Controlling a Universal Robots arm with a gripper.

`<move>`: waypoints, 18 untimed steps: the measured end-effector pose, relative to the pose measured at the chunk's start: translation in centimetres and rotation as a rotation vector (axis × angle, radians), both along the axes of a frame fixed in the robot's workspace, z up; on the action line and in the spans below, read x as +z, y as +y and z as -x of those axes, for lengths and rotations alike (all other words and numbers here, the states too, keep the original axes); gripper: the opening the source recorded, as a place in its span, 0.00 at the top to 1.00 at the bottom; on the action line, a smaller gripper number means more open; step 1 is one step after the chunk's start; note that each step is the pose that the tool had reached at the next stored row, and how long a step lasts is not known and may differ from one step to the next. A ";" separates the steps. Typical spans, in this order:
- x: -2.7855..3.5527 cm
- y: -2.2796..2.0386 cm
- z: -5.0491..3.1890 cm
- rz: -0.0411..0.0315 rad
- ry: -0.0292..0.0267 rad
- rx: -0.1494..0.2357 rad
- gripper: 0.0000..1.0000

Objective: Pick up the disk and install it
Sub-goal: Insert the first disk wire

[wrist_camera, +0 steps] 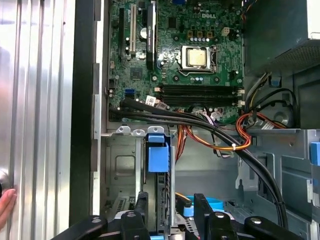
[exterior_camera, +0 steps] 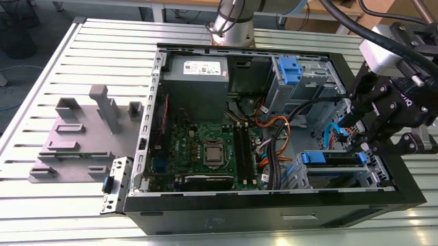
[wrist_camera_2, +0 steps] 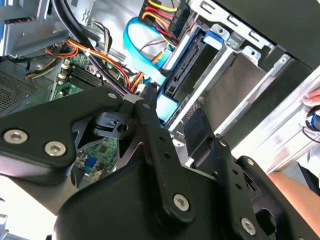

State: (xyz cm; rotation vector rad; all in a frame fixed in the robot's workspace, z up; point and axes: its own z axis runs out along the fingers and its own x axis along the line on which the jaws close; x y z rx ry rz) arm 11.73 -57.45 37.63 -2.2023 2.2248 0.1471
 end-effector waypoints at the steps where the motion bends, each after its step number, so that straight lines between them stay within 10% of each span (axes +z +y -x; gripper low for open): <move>1: -0.05 0.10 -0.13 0.0001 0.0000 0.000 0.51; 18: -1.25 0.26 -0.85 0.0000 0.0000 0.000 0.51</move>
